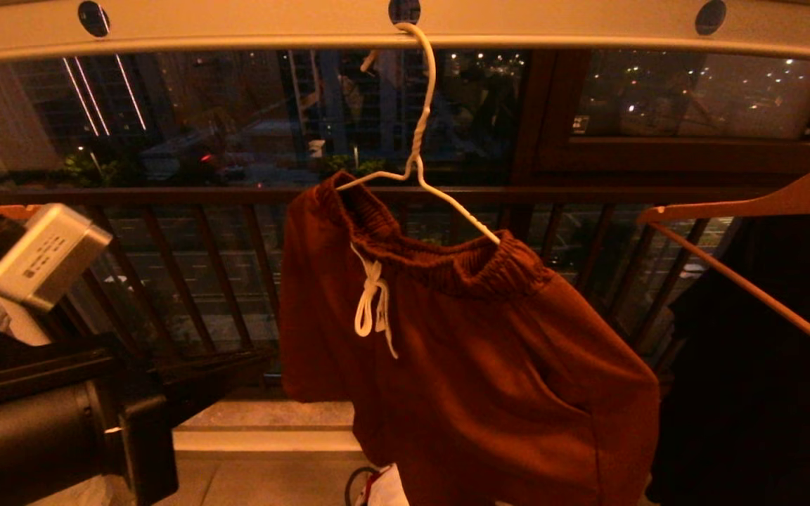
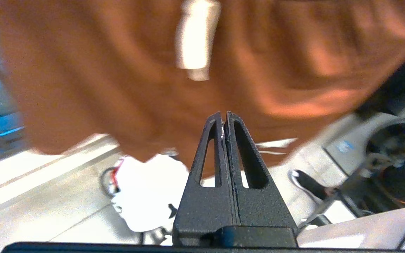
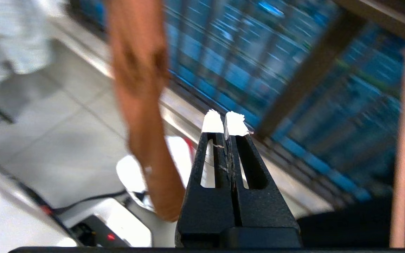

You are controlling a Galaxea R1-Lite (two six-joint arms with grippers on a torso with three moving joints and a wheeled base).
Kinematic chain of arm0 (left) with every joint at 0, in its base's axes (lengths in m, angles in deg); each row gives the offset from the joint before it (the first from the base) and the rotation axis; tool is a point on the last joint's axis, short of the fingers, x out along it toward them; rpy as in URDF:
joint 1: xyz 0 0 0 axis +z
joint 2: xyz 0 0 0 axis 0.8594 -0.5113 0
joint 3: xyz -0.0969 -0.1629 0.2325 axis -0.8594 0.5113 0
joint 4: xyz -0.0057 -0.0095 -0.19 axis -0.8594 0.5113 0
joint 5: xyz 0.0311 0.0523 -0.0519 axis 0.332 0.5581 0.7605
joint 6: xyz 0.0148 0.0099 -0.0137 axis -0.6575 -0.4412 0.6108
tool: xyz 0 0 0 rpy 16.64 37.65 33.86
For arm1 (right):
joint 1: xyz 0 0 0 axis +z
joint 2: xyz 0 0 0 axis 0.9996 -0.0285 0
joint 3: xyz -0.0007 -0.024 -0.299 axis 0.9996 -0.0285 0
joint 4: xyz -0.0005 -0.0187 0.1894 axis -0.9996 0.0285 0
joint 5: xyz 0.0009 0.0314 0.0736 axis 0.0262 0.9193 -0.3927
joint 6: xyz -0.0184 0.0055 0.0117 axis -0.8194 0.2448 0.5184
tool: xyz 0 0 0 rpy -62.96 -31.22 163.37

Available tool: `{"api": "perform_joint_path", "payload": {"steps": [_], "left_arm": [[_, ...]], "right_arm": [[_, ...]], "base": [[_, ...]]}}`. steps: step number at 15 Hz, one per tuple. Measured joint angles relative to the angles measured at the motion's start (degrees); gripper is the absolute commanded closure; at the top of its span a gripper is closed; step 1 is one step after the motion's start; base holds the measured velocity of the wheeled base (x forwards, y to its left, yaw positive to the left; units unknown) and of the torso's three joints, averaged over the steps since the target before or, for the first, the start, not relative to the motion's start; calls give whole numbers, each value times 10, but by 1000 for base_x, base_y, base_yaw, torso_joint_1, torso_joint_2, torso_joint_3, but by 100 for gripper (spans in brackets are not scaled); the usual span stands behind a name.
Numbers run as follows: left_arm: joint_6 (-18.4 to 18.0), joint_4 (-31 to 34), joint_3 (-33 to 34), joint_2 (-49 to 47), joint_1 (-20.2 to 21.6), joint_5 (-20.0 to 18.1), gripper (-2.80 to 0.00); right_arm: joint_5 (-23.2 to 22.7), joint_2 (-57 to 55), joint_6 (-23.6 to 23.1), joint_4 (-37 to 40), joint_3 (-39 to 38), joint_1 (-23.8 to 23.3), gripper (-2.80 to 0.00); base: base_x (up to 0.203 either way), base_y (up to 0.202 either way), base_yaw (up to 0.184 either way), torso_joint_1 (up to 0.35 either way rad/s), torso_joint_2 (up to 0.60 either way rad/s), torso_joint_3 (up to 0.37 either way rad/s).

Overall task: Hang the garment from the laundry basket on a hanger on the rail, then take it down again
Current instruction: Take the clothes off the clothes rack

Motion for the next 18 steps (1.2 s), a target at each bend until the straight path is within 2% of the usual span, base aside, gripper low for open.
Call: {"api": "perform_joint_path", "payload": {"steps": [2, 4, 10, 15, 18], "left_arm": [[-7, 28, 18, 44, 22, 6, 0], [-11, 57, 34, 92, 65, 15, 0], [-15, 64, 78, 200, 238, 26, 0], [-14, 68, 129, 293, 325, 25, 0], [-4, 123, 141, 357, 368, 10, 0]], "right_arm": [[0, 17, 14, 25, 0, -37, 0], [0, 37, 24, 44, 0, -73, 0], [1, 114, 30, 75, -1, -164, 0], [11, 192, 30, 141, 26, -243, 0], [23, 215, 29, 183, 40, -291, 0]], "base": [[0, 0, 0, 0, 0, 0], [0, 0, 0, 0, 0, 0], [0, 0, 0, 0, 0, 0], [0, 0, 0, 0, 0, 0], [0, 0, 0, 0, 0, 0]]}}
